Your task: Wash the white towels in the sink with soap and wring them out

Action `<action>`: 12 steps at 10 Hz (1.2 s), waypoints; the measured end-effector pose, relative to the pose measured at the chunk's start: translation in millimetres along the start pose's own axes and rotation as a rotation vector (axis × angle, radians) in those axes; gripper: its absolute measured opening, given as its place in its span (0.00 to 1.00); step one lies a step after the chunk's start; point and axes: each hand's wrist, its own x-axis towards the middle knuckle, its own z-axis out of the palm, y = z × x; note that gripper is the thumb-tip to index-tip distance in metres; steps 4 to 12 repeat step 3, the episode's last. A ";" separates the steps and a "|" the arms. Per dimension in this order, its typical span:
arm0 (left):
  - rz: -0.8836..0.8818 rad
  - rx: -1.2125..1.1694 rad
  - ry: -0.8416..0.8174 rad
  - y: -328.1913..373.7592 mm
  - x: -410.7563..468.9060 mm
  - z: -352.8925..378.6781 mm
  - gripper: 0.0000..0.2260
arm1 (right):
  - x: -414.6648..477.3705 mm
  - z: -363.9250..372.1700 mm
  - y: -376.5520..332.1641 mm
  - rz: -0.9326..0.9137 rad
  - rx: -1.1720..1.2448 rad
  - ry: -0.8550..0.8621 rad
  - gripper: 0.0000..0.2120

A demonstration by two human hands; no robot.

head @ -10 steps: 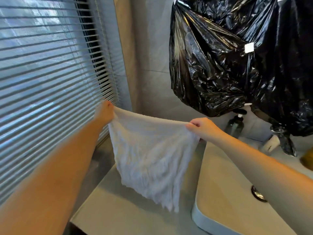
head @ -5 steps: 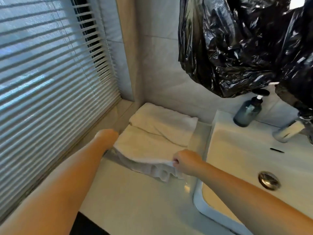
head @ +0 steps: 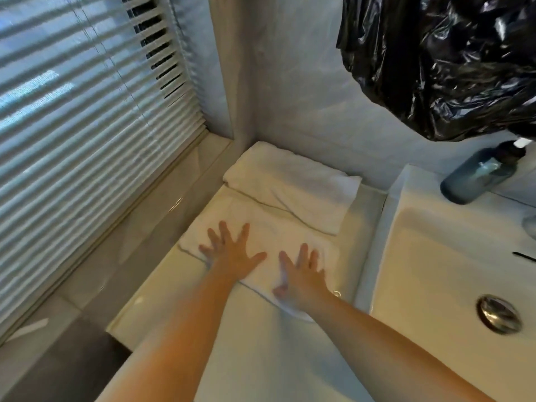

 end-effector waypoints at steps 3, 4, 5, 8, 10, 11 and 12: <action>-0.036 0.015 -0.045 13.5 18.9 -16.9 0.40 | 13.5 -47.8 3.9 -0.052 0.255 -0.066 0.30; -0.036 0.015 -0.045 13.5 18.9 -16.9 0.40 | 13.5 -47.8 3.9 -0.052 0.255 -0.066 0.30; -0.036 0.015 -0.045 13.5 18.9 -16.9 0.40 | 13.5 -47.8 3.9 -0.052 0.255 -0.066 0.30; -0.036 0.015 -0.045 13.5 18.9 -16.9 0.40 | 13.5 -47.8 3.9 -0.052 0.255 -0.066 0.30; -0.036 0.015 -0.045 13.5 18.9 -16.9 0.40 | 13.5 -47.8 3.9 -0.052 0.255 -0.066 0.30; -0.036 0.015 -0.045 13.5 18.9 -16.9 0.40 | 13.5 -47.8 3.9 -0.052 0.255 -0.066 0.30; -0.036 0.015 -0.045 13.5 18.9 -16.9 0.40 | 13.5 -47.8 3.9 -0.052 0.255 -0.066 0.30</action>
